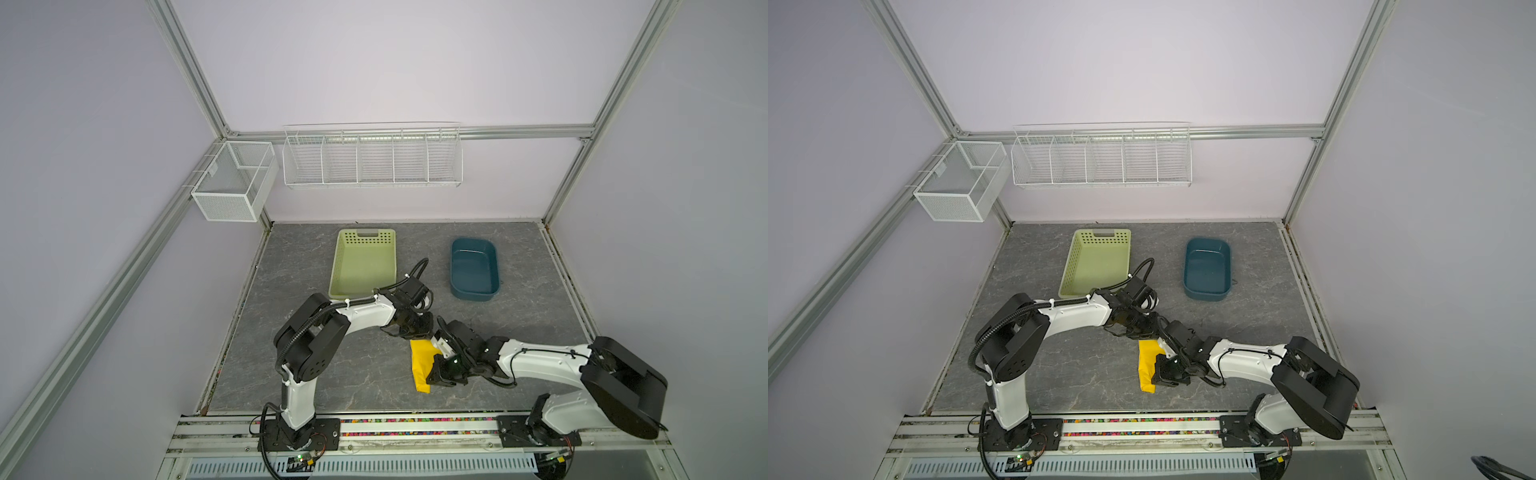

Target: Place the utensils on the paper napkin and roll it up

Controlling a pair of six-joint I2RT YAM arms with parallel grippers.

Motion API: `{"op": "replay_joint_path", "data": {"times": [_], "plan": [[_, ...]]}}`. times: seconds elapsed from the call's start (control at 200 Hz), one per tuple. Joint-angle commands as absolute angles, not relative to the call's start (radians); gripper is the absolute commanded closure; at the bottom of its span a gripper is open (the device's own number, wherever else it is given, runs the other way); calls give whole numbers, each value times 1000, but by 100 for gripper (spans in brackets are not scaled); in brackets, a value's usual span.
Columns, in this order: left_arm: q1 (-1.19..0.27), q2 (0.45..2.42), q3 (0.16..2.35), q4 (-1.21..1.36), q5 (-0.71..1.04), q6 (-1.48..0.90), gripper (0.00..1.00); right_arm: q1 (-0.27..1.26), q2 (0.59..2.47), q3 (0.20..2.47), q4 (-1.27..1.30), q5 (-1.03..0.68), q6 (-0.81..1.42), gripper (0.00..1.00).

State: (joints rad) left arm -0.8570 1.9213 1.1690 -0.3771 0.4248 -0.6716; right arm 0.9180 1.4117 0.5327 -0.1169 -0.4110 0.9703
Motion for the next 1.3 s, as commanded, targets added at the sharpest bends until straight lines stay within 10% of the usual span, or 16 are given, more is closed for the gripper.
{"op": "replay_joint_path", "data": {"times": [0.0,1.295], "plan": [[-845,1940,1170,-403,377,-642,91,923,1383,512,-185,-388,966,94],[-799,1719,1074,-400,216,-688,91,1007,1352,448,-208,-288,1074,94]]}}
